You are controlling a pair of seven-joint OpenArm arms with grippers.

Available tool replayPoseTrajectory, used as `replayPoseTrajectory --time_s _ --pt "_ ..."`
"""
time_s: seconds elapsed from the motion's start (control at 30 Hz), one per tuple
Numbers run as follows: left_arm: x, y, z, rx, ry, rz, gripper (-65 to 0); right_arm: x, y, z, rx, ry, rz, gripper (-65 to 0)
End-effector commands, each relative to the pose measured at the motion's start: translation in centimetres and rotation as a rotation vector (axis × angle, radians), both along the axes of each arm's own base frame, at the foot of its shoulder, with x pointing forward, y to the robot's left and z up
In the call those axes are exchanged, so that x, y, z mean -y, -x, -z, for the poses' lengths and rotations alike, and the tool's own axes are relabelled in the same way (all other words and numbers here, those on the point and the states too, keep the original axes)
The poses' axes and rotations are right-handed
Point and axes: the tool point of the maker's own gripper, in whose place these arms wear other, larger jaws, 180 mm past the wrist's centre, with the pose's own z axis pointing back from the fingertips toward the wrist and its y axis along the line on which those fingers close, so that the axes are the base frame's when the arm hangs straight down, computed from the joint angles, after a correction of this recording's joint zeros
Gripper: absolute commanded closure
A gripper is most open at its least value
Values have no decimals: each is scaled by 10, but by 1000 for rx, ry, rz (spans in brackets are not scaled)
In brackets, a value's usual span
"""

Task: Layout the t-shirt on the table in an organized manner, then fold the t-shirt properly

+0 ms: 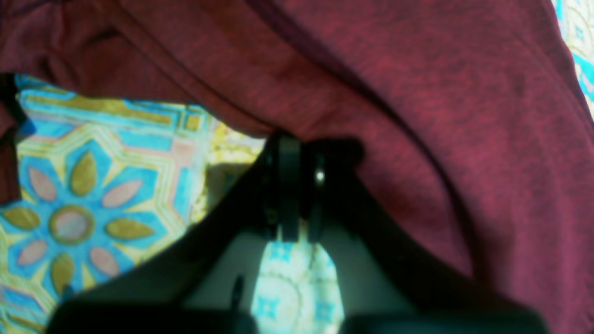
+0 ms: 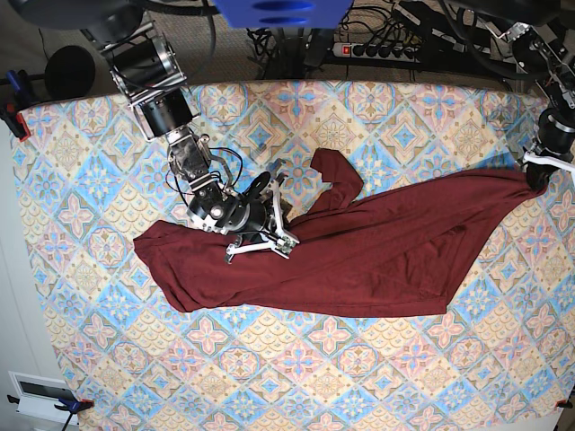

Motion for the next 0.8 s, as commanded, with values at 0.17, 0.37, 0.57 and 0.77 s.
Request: replayPoseTrajectory --time_s 0.17,0.37,0.57,0.77 --pt "-8 -2 -18 50 -48 -1 0 2 7 -46 133 -6 -36 0" --pt "-8 6 -14 37 -63 9 0 -12 34 -70 183 -47 -69 0" --pt "3 18 -20 9 -148 121 0 -27 78 -88 203 -122 -98 0" --pt "-7 43 -18 -35 -192 131 0 -14 124 -85 175 -113 -127 0"
